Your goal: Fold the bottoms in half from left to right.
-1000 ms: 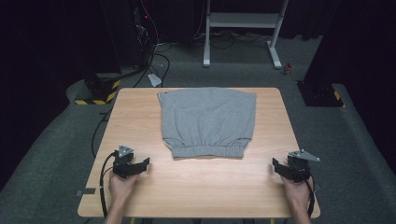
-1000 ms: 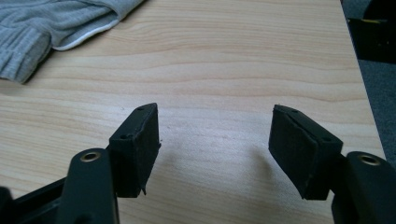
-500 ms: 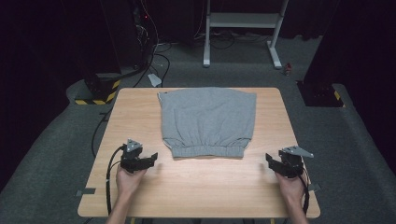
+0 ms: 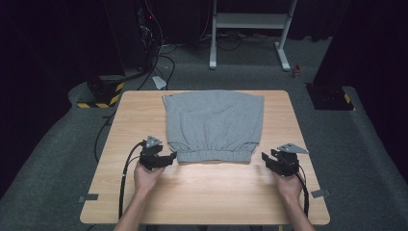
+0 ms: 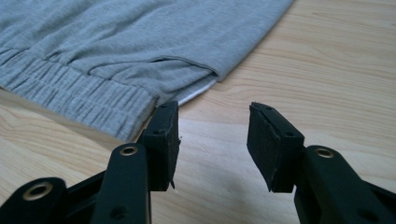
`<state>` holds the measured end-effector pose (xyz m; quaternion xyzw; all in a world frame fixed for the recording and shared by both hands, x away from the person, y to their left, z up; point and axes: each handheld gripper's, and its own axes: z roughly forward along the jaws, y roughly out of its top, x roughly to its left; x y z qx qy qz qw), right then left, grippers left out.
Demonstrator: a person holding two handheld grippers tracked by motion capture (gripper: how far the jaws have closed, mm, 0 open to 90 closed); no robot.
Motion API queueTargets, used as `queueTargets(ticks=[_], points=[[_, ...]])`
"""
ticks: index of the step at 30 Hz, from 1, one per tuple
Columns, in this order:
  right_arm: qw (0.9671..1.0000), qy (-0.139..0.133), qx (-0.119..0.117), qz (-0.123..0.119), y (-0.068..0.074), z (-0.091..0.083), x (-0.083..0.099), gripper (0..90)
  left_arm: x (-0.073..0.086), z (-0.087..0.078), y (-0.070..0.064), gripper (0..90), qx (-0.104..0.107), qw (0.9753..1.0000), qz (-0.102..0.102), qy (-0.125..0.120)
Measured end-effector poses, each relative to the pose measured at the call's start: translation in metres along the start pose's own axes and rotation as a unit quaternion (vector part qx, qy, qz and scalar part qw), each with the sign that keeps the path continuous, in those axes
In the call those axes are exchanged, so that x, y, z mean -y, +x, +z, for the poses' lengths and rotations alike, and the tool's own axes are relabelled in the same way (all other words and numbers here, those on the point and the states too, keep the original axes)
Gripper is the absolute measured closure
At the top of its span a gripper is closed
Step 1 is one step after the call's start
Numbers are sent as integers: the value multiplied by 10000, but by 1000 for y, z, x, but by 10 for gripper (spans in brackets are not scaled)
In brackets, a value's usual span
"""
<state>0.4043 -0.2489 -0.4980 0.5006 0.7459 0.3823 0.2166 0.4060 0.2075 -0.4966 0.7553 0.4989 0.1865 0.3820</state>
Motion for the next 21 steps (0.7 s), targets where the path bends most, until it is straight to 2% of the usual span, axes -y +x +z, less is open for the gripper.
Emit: queueTargets(ticks=[5,6,9,10,15,21], points=[[9999,-10,-98,-65,8,8,-7,551,-9,12,-9,330,66,9999,71,32],[9998,2,-156,-106,12,12,-11,570,-13,16,-14,341,86,9998,158,51],[9997,7,-218,-104,16,15,-15,584,-17,21,-18,362,101,9998,181,-20],[9995,3,-281,-114,19,19,-19,593,-20,26,-20,365,126,9998,158,58],[9990,34,-403,-185,27,31,-27,617,-25,37,-28,384,127,9995,244,136],[9988,166,-441,-157,36,46,-32,647,-24,49,-30,427,82,9994,258,234]])
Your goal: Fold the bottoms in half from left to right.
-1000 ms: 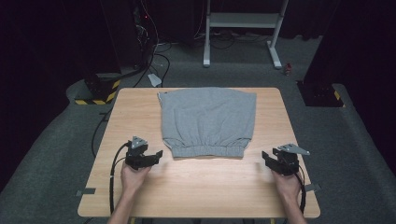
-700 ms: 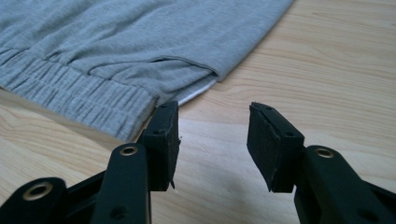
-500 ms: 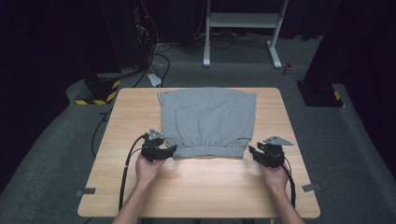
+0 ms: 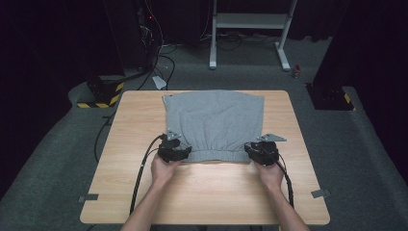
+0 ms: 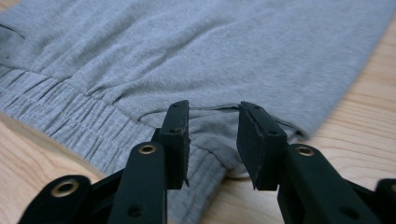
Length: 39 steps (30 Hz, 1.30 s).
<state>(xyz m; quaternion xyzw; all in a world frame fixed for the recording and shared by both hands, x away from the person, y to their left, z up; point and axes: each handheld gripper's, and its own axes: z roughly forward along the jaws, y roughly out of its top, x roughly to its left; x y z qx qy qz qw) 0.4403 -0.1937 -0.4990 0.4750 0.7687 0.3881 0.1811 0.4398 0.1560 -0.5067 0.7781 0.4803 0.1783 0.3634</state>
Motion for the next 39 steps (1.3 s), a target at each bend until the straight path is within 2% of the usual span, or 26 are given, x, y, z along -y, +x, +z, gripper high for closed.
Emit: queueTargets(ticks=[3,7,9,11,14,17,23,39], points=[[9999,121,76,-32,4,11,-1,660,3,6,0,434,-25,9998,38,168],[9992,340,168,-128,6,19,2,661,5,8,0,437,-30,9998,32,189],[9989,391,196,-140,7,19,3,658,6,8,1,440,-1,9998,31,202],[9981,474,254,-299,9,19,4,645,8,7,1,440,12,9998,16,182],[9976,550,248,-334,10,18,4,639,9,7,1,440,20,9998,43,168],[9971,545,261,-465,12,16,6,635,10,6,0,440,7,9999,66,142],[9970,532,228,-516,14,13,9,626,15,1,0,440,57,9999,59,152],[9975,567,53,-419,18,2,20,591,23,-9,-6,439,84,9996,134,221]])
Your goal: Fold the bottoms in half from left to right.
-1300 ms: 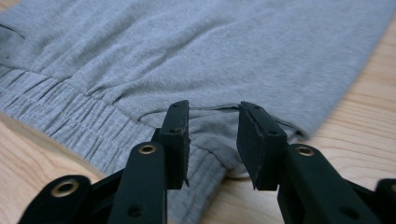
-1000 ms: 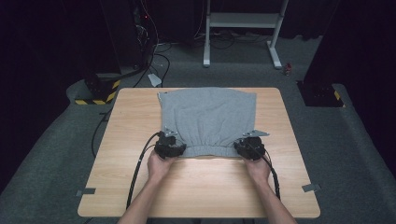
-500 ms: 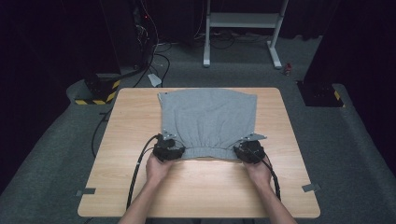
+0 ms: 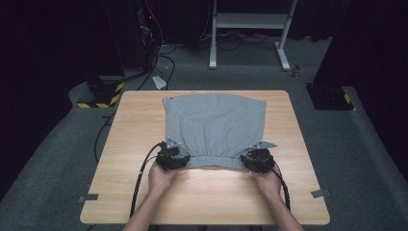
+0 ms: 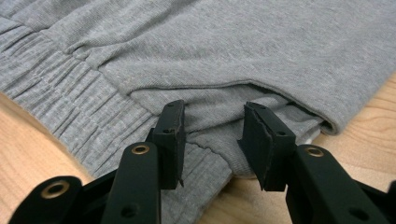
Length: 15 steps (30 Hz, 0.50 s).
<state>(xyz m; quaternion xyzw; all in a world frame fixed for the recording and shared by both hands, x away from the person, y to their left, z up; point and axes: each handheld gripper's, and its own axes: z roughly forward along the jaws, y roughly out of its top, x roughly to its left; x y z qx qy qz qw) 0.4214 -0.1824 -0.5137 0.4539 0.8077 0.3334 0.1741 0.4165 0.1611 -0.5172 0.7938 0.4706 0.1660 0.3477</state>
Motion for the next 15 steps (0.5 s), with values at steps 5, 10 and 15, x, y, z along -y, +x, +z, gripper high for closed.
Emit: queueTargets(ticks=[5,10,15], points=[[10000,18,5,-78,1,-2,1,585,2,-1,-1,439,-5,10000,-27,-39],[10000,4,16,-83,3,-4,4,577,5,-4,-4,438,-17,10000,4,-25],[9998,73,14,-166,6,-8,6,565,9,-8,-7,438,-11,10000,40,-15]])
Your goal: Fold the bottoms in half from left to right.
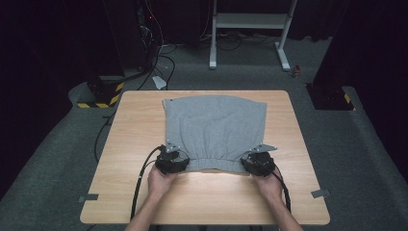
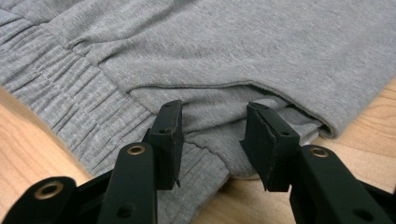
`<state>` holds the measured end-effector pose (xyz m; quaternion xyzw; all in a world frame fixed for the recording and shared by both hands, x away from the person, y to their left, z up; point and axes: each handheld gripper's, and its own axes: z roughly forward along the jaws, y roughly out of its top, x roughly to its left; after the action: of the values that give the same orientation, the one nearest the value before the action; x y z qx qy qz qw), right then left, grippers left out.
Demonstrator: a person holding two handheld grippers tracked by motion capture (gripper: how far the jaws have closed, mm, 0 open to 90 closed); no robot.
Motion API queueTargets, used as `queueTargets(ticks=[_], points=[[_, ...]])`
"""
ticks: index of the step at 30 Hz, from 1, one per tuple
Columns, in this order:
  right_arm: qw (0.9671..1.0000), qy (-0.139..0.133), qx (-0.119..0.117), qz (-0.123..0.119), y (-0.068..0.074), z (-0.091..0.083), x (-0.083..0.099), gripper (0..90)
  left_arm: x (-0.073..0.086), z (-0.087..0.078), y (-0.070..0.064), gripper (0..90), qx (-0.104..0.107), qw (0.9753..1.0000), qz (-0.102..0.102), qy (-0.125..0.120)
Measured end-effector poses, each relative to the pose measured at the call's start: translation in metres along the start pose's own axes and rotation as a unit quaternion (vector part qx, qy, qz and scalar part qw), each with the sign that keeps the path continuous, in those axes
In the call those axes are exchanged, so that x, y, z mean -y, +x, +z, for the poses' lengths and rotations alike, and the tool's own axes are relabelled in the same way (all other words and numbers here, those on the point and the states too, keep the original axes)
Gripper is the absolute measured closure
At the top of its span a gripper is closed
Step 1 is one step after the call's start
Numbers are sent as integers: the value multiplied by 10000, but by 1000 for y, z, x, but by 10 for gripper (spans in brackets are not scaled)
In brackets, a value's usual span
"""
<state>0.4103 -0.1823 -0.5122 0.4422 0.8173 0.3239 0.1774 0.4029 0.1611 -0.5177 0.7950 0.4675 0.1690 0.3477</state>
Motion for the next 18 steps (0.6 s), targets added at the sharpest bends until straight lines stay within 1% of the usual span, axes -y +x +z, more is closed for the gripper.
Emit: queueTargets(ticks=[2,4,7,8,10,11,12,14,17,18], points=[[10000,-2,3,7,1,0,1,564,0,0,-1,439,0,10000,6,6],[10000,-62,-31,25,1,-2,4,563,3,-2,-2,439,0,10000,-13,-30],[9999,-69,-52,60,0,-2,5,556,5,-2,-3,439,1,10000,-31,-76],[10000,-47,-67,57,1,-3,6,555,6,-4,-4,439,8,10000,9,-68],[10000,-40,-66,52,1,-4,6,555,6,-4,-5,439,2,10000,11,-62],[10000,-45,-52,11,2,-5,7,555,8,-5,-5,439,17,10000,21,-63],[10000,-40,-56,36,3,-6,8,555,8,-5,-5,439,17,10000,21,-63],[10000,-42,-68,3,5,-8,10,555,9,-8,-8,439,13,10000,58,8],[9999,-40,-94,-4,6,-9,12,554,10,-9,-9,439,11,10000,62,-1],[9999,-34,-97,-32,6,-11,13,551,12,-10,-10,439,1,10000,43,-46]])
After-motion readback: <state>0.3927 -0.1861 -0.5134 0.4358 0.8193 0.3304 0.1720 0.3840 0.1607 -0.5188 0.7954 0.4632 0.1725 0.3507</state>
